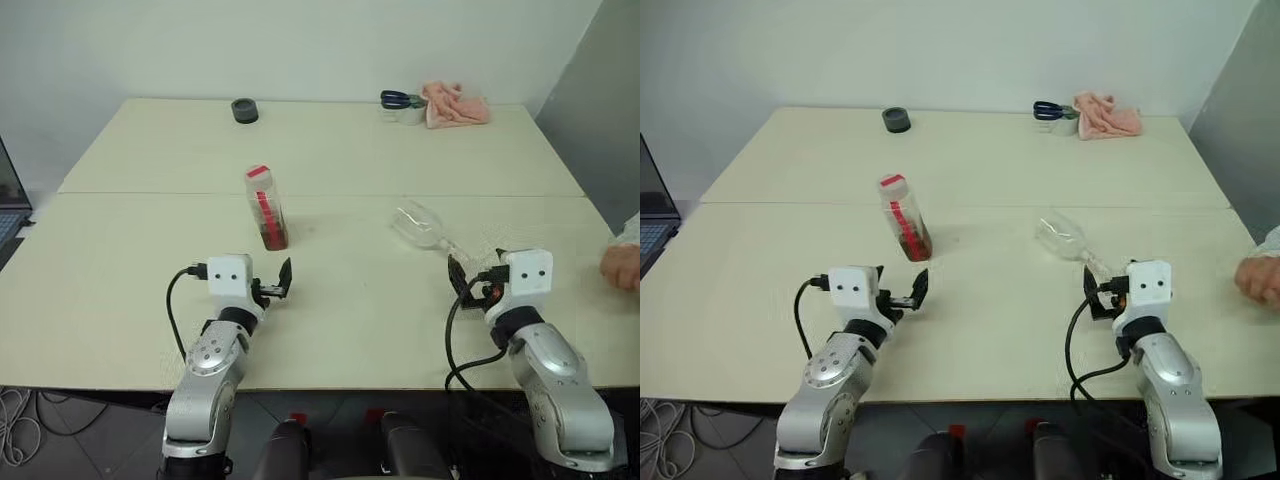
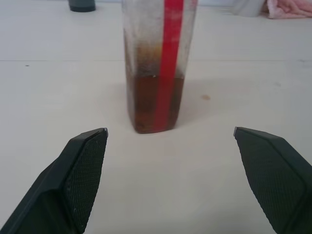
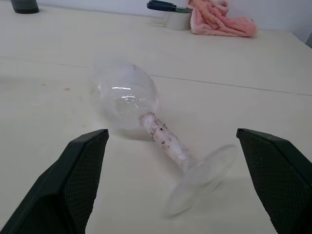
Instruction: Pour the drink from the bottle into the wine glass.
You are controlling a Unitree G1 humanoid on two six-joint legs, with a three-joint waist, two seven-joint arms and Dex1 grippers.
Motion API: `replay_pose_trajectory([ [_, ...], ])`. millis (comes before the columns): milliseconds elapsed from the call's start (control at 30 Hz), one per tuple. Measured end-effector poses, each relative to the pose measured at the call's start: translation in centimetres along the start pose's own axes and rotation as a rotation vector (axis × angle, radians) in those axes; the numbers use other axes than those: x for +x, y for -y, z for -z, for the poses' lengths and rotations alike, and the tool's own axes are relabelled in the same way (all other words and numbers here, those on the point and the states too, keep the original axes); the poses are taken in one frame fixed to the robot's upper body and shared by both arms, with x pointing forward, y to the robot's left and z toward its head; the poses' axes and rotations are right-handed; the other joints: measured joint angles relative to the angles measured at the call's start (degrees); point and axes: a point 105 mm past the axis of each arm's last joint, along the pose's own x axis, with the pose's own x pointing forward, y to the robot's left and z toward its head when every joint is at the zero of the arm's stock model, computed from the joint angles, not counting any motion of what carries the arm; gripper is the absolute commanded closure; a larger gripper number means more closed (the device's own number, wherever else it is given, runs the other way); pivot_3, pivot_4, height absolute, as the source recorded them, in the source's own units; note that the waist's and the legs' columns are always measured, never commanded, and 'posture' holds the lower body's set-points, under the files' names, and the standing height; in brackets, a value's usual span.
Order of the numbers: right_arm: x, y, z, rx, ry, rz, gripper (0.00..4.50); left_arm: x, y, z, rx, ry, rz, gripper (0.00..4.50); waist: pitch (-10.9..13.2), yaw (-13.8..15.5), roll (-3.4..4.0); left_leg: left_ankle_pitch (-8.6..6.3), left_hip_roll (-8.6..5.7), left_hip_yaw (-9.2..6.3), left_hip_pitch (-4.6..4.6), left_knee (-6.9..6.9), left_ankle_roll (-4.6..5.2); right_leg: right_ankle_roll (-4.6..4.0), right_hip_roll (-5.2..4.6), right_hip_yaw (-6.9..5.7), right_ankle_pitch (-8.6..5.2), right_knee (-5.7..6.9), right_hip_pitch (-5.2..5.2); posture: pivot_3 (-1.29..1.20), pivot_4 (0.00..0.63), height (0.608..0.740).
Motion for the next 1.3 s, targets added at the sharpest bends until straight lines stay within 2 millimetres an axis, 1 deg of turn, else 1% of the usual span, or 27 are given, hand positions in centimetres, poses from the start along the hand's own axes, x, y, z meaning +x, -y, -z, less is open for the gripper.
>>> replay_pose_trajectory([
  [100,-0.1,0.1,-0.2,0.001,0.010,0.004,0.00,-0.3,-0.2,0.0,-0.003,-0.003,-0.019,0.02,0.0,0.0,0.00,0.00,0.00,0.00,0.00,0.00,0.00,0.00,0.01,-0.01,0.00,-0.02,0.00,0.00,0.150,0.740],
  [400,-0.4,-0.4,0.2,0.022,0.000,-0.017,0.00,-0.9,-0.6,0.2,0.004,-0.009,-0.053,0.02,0.0,0.0,0.00,0.00,0.00,-0.01,-0.02,-0.01,0.00,0.00,0.01,-0.02,0.00,-0.08,0.02,0.00,0.150,0.740],
  [667,-0.4,-0.4,0.2,0.019,0.005,-0.021,0.00,-0.9,-0.8,0.1,0.006,-0.007,-0.061,0.02,0.0,0.0,0.00,0.00,0.01,0.00,-0.02,-0.01,0.00,0.00,0.01,-0.02,0.00,-0.10,0.02,0.00,0.150,0.740],
  [800,-0.2,-0.7,-0.5,0.007,0.026,-0.074,0.00,-0.7,-1.0,-0.3,0.007,0.007,-0.066,0.02,0.0,0.0,0.00,0.00,0.00,0.00,-0.02,-0.01,0.00,0.01,0.01,-0.02,0.01,-0.12,0.03,0.00,0.150,0.740],
  [833,0.0,-1.0,-1.2,0.006,0.049,-0.121,0.00,-0.5,-1.1,-0.6,0.009,0.019,-0.067,0.02,0.0,0.0,0.00,0.00,0.01,0.01,-0.01,-0.01,0.00,0.01,0.03,-0.02,0.01,-0.13,0.03,0.00,0.150,0.740],
  [933,0.3,-3.0,-3.4,0.036,0.121,-0.325,0.00,0.2,-1.2,-1.1,0.011,0.040,-0.069,0.02,0.0,-0.1,0.00,0.00,0.01,0.00,0.00,-0.01,0.01,0.01,0.05,-0.03,0.01,-0.14,0.06,0.00,0.150,0.740],
  [1033,0.0,-5.7,-6.2,0.058,0.161,-0.636,0.00,0.6,-1.3,-1.2,0.011,0.046,-0.072,0.02,0.0,-0.1,0.00,-0.01,0.00,-0.04,0.00,0.01,0.02,0.02,0.05,-0.07,0.02,-0.18,0.13,0.00,0.150,0.740],
  [1100,-0.4,-7.0,-7.7,0.071,0.172,-0.800,0.00,0.8,-1.4,-1.1,0.012,0.041,-0.073,0.02,0.0,0.0,-0.01,-0.01,0.00,-0.11,0.02,0.02,0.03,0.02,0.04,-0.13,0.02,-0.21,0.21,0.00,0.150,0.740],
  [1167,-0.5,-7.6,-8.7,0.074,0.179,-0.893,0.00,0.9,-1.4,-1.0,0.012,0.039,-0.073,0.02,0.0,0.1,-0.02,-0.01,-0.02,-0.14,0.03,0.04,0.03,0.02,0.03,-0.16,0.02,-0.23,0.26,0.00,0.150,0.740],
  [1233,-0.1,-8.2,-9.5,0.082,0.183,-0.958,0.00,1.2,-1.3,-1.4,0.014,0.050,-0.069,0.02,0.0,0.1,-0.02,-0.01,-0.03,-0.13,0.05,0.04,0.03,0.02,0.03,-0.15,0.03,-0.23,0.27,0.00,0.150,0.740],
  [1300,0.3,-8.8,-10.0,0.080,0.186,-0.989,0.00,1.6,-0.9,-1.6,0.014,0.059,-0.057,0.02,0.0,0.1,-0.02,-0.01,-0.03,-0.15,0.05,0.03,0.03,0.02,0.03,-0.16,0.03,-0.23,0.27,0.00,0.150,0.740],
])
